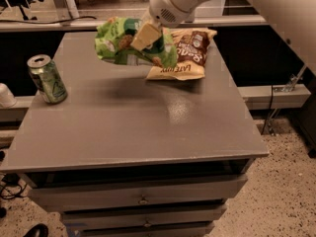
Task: Move green rice chip bag near green can
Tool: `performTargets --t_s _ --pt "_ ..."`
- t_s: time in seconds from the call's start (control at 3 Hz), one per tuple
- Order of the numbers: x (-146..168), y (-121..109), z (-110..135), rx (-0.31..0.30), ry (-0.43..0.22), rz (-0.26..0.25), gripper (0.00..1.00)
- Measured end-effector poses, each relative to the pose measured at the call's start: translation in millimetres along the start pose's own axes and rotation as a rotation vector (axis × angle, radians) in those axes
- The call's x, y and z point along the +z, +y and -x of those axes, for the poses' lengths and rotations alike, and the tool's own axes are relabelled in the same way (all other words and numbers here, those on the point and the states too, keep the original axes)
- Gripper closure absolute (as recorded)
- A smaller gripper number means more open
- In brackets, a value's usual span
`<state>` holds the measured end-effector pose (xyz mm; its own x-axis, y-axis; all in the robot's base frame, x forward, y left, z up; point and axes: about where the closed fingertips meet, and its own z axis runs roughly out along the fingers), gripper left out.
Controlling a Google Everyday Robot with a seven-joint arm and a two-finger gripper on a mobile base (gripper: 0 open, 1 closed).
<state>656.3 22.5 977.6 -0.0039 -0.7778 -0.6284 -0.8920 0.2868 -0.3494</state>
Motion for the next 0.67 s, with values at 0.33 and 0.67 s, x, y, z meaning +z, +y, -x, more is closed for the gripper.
performTargets --t_s 0.33,0.67 --pt "28 -13 16 -0.065 -0.004 0.003 1.00" --pt "58 -17 32 -0.134 -0.007 0.020 1.00"
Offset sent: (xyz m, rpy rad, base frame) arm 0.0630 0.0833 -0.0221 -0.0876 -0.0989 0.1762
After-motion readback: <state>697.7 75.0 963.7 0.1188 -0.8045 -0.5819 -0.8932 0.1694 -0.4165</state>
